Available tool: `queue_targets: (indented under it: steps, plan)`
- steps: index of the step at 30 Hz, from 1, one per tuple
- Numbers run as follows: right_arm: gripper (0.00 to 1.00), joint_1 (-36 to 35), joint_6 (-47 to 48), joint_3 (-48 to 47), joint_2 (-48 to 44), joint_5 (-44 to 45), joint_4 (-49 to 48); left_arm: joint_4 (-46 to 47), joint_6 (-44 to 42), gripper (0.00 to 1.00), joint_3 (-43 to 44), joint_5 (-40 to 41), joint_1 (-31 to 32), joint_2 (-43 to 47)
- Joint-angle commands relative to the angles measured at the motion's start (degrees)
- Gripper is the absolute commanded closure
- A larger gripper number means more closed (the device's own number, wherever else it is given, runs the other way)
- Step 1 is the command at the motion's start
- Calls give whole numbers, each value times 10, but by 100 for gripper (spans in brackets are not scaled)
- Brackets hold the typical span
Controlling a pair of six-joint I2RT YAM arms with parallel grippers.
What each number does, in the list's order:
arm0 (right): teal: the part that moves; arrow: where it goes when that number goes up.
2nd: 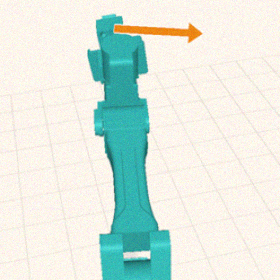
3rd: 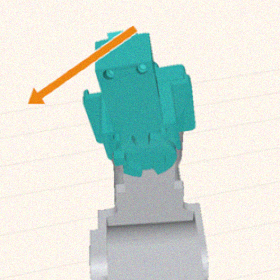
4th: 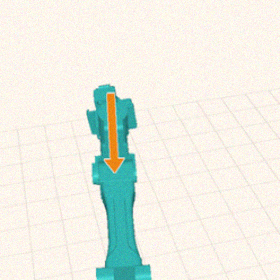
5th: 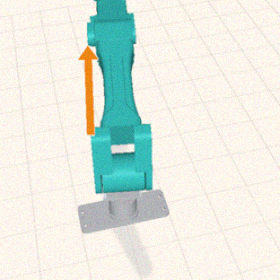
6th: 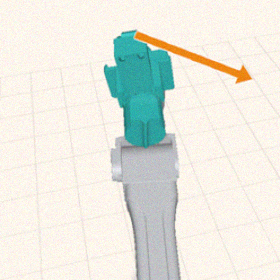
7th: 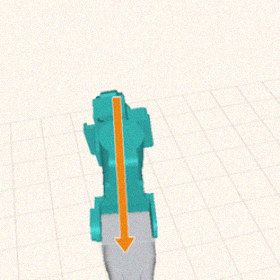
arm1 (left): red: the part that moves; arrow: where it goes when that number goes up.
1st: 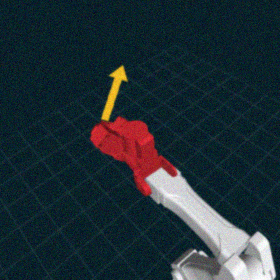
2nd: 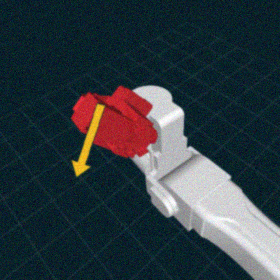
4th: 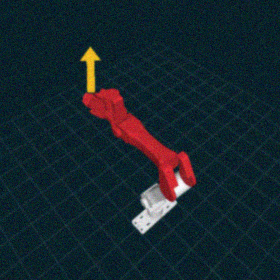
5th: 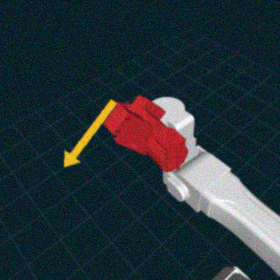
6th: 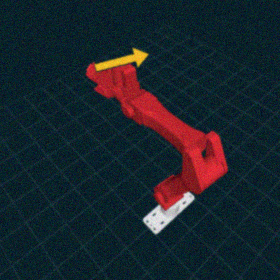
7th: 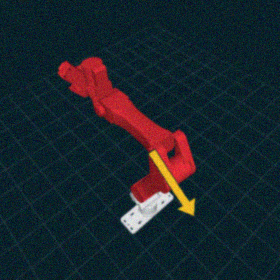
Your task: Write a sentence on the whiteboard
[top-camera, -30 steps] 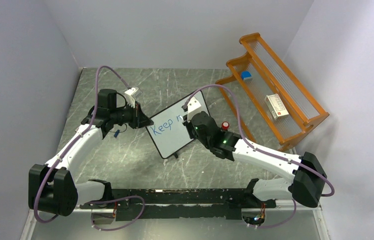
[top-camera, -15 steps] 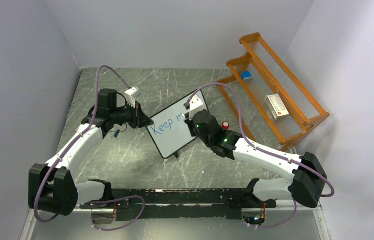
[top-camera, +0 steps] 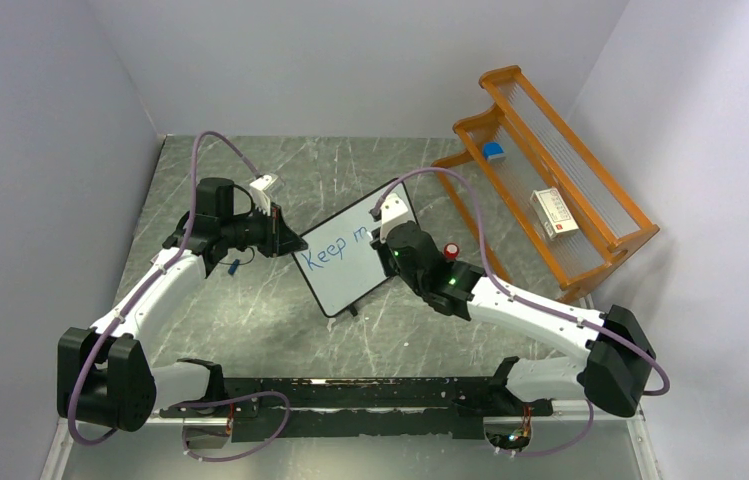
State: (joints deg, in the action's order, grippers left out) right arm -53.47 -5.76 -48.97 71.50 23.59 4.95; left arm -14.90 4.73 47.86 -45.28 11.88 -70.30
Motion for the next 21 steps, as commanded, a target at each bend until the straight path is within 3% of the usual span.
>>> queue_targets:
  steps: [1,21]
  plan:
    - [100,4,-8,16,-10,-6,16,-44,-33,95,-7,64,4,-16]
    - [100,18,-3,9,-24,0,-11,-44,-32,95,-6,63,4,-19]
